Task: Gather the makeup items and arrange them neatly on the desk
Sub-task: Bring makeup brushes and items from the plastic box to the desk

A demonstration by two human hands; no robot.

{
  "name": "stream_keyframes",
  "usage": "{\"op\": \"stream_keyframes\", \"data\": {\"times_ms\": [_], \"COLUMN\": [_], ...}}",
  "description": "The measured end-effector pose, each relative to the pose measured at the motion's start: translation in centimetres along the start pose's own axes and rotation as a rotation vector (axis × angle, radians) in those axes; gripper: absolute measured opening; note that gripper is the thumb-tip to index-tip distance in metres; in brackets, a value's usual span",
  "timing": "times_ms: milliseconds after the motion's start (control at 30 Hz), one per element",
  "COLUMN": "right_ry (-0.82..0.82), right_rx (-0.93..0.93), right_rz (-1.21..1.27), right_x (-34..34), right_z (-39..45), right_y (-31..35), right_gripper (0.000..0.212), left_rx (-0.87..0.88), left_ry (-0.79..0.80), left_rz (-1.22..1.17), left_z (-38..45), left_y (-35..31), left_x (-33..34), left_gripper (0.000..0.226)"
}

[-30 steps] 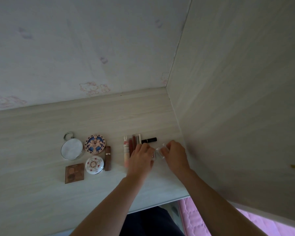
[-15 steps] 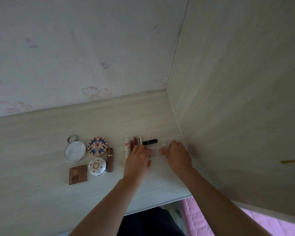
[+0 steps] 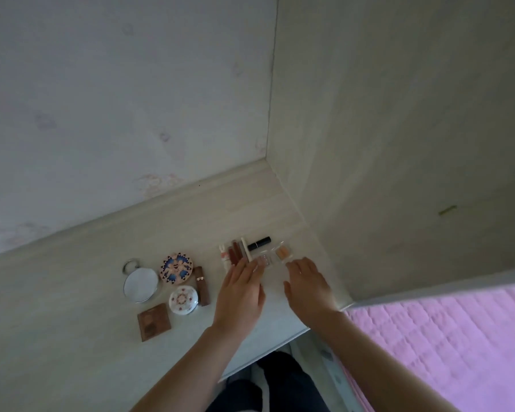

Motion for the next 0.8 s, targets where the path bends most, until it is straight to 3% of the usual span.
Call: {"op": "stream_keyframes", "data": {"times_ms": [367,800], "right_ry": [0.035,0.014], "right_rx": [0.277,0.815], "right_rz": [0.107,0.312], "right_x": [2.8,5.9], "right_z": [-11.7,-29.5], "right_y": [2.0,-2.8], "right_gripper": [0.058,0.058], "left_rx": [0.315,0.649], "left_ry": [0.297,0.559], "left_rz": [0.032,0.063], "left_z": [-4.9,-10.8], "left_y": [-2.7,-15.1], "left_x": [1.1,8.3], "left_gripper": [0.052,0.056]}}
Point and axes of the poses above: each hand's wrist, its own z-axis towards the middle knuckle, its own x-axis out of the palm, y = z × x, the point moved 4 cm from there along z, towards the middle knuckle, and after that the axes turned 15 degrees about -z, right-handed, at the moved point
